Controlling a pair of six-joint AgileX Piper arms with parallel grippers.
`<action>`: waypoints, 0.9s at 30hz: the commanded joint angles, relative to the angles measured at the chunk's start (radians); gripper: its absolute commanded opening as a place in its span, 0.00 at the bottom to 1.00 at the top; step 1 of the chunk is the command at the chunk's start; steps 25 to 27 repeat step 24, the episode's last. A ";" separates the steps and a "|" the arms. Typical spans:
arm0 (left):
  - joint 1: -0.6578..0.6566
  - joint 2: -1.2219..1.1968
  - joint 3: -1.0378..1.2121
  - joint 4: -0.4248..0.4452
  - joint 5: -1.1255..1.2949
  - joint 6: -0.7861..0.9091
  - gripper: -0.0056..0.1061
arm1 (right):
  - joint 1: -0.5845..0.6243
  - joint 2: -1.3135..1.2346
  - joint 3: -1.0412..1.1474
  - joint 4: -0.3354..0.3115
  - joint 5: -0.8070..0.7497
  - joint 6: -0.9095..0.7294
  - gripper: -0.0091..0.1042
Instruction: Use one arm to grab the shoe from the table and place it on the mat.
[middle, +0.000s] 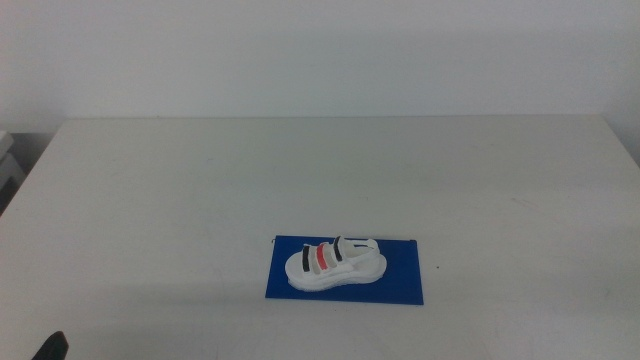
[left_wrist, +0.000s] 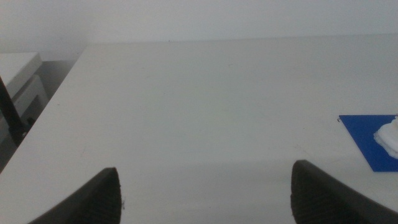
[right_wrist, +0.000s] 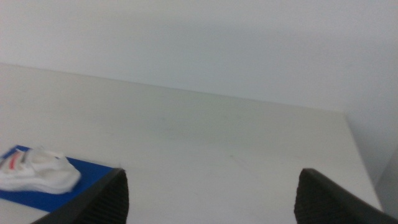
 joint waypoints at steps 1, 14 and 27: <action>-0.004 -0.013 0.007 -0.008 -0.080 -0.005 0.89 | -0.009 -0.088 0.038 -0.035 -0.093 -0.030 0.74; -0.004 -0.007 0.007 -0.008 -0.080 -0.005 0.89 | -0.004 -0.169 0.266 -0.052 -0.212 -0.034 0.74; -0.004 -0.007 0.007 -0.008 -0.080 -0.005 0.89 | -0.004 -0.169 0.333 -0.049 -0.207 -0.034 0.74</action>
